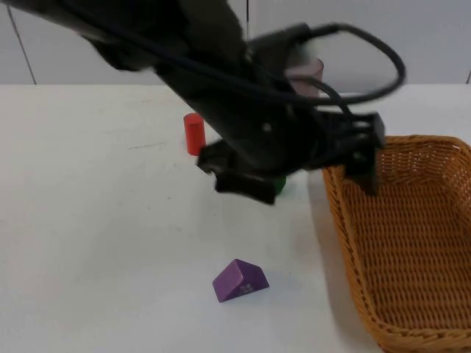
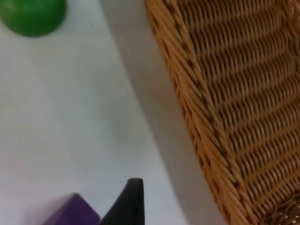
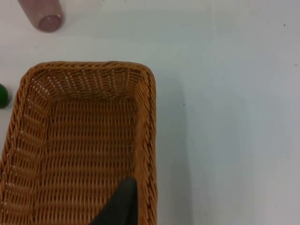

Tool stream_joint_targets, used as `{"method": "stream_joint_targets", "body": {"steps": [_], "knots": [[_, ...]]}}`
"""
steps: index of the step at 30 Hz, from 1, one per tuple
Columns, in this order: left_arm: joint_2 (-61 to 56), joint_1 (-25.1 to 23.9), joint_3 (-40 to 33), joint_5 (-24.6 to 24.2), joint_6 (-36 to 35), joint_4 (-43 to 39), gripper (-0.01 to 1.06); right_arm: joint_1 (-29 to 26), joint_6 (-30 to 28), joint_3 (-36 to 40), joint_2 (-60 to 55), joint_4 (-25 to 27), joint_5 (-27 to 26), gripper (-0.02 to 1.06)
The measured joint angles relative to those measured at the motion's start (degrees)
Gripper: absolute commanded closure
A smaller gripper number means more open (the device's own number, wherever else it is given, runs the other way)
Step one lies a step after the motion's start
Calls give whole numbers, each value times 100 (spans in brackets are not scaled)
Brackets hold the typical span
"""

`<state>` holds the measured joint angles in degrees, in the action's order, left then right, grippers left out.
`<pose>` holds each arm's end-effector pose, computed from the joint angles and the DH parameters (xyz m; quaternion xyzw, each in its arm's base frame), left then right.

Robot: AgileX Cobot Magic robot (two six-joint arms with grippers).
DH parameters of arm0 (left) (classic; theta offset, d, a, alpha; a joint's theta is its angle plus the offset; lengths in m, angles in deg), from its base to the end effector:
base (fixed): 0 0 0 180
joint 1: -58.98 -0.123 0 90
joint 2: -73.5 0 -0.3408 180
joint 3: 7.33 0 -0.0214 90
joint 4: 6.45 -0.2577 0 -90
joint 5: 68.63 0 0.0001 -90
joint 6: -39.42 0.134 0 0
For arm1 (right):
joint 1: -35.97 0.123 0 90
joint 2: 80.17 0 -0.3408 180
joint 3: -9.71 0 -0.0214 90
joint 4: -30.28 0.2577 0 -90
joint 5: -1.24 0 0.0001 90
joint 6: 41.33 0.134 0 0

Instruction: Pick up the basket with the left hand and place the triangular block into the basket with the right hand.

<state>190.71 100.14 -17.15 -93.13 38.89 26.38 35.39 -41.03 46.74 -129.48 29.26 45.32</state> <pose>0.3141 -0.3147 0.1772 0.1161 0.9485 -0.2492 0.1575 0.1355 -0.0030 0.3323 0.0038 0.9078 -0.0093 0.4193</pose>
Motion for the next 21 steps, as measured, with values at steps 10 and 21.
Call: {"method": "stream_joint_targets", "body": {"steps": [10,21], "knots": [[805,73,349,0,-474,40,5,0,0,0,0,0,0,-1],[829,260,387,131,-545,70,5,0,0,0,-33,0,-9,-1]]}}
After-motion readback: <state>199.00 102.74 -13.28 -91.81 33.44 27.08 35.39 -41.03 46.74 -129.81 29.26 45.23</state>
